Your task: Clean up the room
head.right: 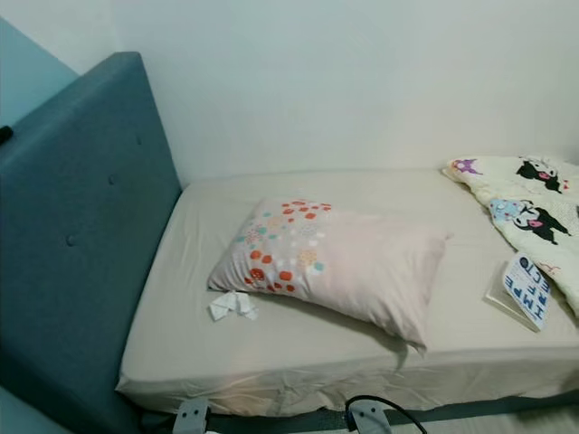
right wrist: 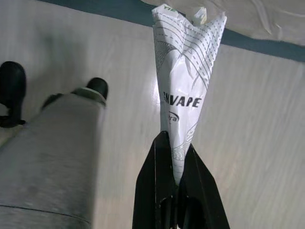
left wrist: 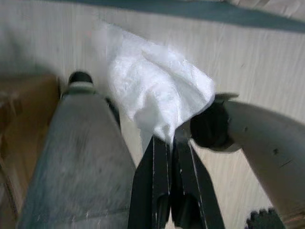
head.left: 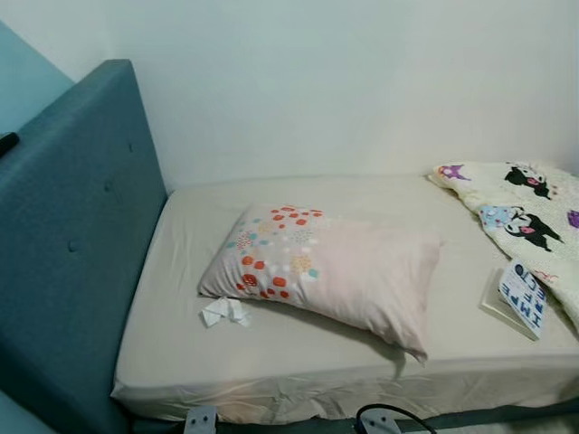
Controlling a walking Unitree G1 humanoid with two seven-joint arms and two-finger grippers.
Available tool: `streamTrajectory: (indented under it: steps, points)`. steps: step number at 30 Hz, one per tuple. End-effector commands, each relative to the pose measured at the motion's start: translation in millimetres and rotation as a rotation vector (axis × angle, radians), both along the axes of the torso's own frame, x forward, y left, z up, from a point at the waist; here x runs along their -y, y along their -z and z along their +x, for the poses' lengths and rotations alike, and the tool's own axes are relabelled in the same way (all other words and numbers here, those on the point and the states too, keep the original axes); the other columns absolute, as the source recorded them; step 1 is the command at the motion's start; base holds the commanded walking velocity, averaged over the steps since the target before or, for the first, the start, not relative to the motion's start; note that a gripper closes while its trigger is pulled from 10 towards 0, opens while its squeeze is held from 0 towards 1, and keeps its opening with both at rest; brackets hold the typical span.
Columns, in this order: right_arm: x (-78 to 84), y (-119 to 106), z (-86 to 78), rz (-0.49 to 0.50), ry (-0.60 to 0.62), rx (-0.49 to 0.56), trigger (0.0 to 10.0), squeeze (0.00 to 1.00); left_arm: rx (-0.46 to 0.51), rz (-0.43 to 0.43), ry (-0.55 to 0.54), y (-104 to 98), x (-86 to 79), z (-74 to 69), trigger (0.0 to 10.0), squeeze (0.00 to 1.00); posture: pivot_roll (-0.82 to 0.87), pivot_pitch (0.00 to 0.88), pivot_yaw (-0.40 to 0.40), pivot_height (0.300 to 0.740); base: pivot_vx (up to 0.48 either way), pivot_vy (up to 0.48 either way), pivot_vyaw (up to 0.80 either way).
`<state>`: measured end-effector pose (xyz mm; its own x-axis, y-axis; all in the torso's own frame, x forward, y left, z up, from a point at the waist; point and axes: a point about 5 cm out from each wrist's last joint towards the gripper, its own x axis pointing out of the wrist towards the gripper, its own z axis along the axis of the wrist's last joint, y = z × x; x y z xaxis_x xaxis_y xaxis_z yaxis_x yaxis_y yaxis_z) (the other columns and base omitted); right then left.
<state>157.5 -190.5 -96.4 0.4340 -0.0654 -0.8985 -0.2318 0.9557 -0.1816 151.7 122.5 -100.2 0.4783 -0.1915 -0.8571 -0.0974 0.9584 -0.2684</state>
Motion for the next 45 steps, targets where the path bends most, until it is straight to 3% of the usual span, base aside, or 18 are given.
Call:
streamTrajectory:
  steps: [1,18,31,39,45]
  points:
    - [1.1,-0.3,0.2,0.006,-0.002,0.000,10.0,0.00,-0.014,-0.003,-0.003,2.9,-7.1,-7.7,10.0,0.00,-0.02,0.000,-0.045,0.740,0.000,-0.349,0.00]
    - [8.5,0.4,-4.4,-0.001,0.006,-0.007,10.0,0.00,-0.017,0.003,-0.020,2.5,-10.1,-6.2,10.0,0.00,-0.02,0.000,-0.045,0.740,0.000,-0.316,0.00]
    - [-6.6,1.1,-1.1,0.030,-0.007,0.000,10.0,0.00,-0.011,0.013,-0.042,1.0,-13.1,-1.5,10.0,0.00,-0.03,0.000,-0.038,0.740,0.000,0.000,0.00]
    - [6.1,-0.3,-1.8,0.033,-0.014,-0.018,10.0,0.00,-0.013,0.015,-0.051,1.2,-15.2,-1.9,10.0,0.00,-0.02,0.000,-0.047,0.740,0.000,0.000,0.80]
    - [4.1,0.6,-3.4,0.010,-0.031,-0.014,10.0,0.00,-0.009,0.028,-0.050,1.0,-16.4,-1.0,10.0,0.00,-0.02,0.000,-0.048,0.740,0.000,0.000,0.79]
